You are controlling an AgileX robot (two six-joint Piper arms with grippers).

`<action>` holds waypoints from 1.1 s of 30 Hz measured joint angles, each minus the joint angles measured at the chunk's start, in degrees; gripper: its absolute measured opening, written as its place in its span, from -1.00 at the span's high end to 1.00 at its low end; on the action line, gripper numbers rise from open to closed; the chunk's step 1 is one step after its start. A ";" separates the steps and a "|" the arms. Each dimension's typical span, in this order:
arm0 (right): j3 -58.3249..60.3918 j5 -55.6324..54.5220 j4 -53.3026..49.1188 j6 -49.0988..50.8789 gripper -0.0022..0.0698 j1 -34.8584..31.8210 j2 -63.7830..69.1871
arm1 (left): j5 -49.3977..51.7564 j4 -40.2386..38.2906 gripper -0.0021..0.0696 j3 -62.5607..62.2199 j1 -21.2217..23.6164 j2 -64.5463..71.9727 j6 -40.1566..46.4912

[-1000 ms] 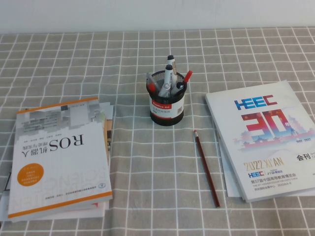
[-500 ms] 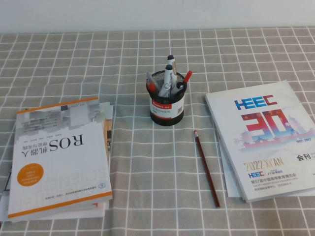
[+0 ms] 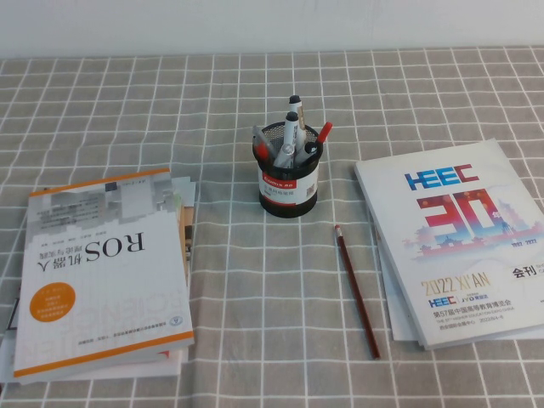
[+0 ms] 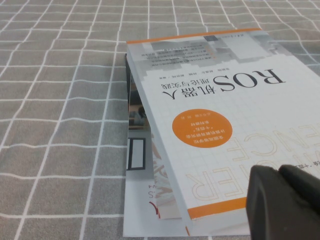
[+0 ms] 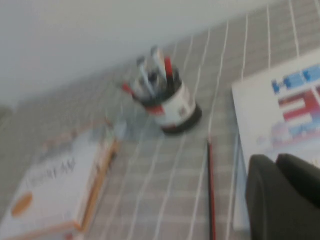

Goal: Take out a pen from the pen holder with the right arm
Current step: 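Take a marker out of the pen holder and lay it on the table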

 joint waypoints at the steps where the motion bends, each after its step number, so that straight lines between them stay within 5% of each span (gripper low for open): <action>1: -1.62 2.14 -1.45 0.00 0.97 0.00 2.32 | 0.00 0.00 0.95 0.00 0.00 0.00 0.00; 9: -14.05 17.44 -11.32 -0.41 0.97 0.00 25.13 | 0.00 0.00 0.95 0.00 0.00 0.00 0.00; 16: -19.25 16.13 -13.75 -2.15 0.97 2.00 36.99 | 0.00 0.00 0.95 0.00 0.00 0.00 0.00; 23: -24.24 4.80 -15.39 -1.68 0.97 15.20 45.28 | 0.00 0.00 0.95 0.00 0.00 0.00 0.00; 33: -24.89 -26.45 -14.69 -8.61 0.89 38.28 57.29 | 0.00 0.00 0.95 0.00 0.00 0.00 0.00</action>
